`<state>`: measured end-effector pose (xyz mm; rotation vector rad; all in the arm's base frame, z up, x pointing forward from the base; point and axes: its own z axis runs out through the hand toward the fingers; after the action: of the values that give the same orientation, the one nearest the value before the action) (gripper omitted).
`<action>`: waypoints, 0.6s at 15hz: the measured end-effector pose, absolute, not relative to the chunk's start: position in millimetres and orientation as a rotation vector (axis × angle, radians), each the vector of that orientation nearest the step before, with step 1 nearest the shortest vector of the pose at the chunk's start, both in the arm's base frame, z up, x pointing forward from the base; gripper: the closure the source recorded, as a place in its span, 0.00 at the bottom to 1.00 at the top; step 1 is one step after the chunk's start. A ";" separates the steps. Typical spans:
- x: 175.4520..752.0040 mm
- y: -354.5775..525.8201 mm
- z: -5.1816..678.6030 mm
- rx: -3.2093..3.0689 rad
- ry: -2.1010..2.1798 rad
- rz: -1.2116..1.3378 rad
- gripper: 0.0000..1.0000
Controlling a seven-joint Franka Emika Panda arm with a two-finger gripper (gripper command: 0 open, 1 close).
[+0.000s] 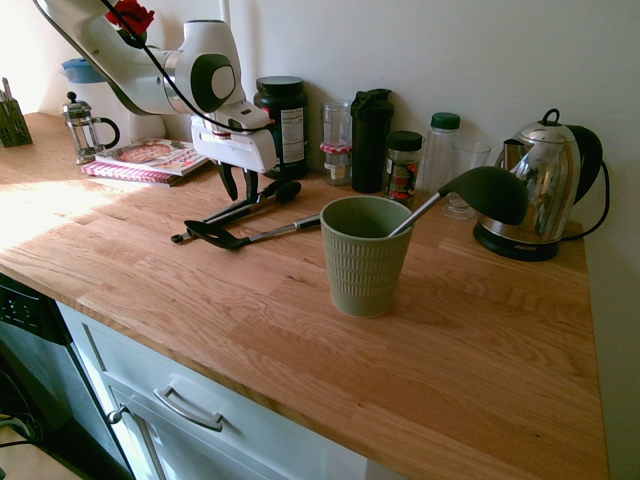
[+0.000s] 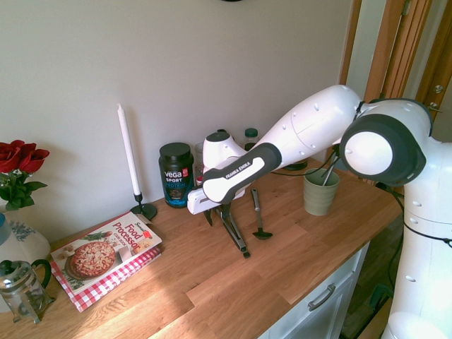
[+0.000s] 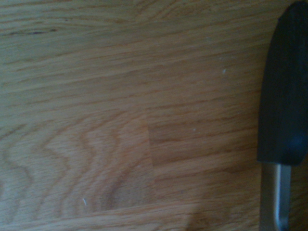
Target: Put the tongs back in the holder
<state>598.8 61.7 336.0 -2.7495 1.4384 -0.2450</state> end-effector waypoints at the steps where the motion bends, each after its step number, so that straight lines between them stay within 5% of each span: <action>1: 599.4 60.1 335.5 -2.749 1.441 -0.245 1.00; 9: 600.8 59.0 335.5 -2.753 1.434 -0.247 1.00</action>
<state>600.8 59.0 335.5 -2.7532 1.4344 -0.2474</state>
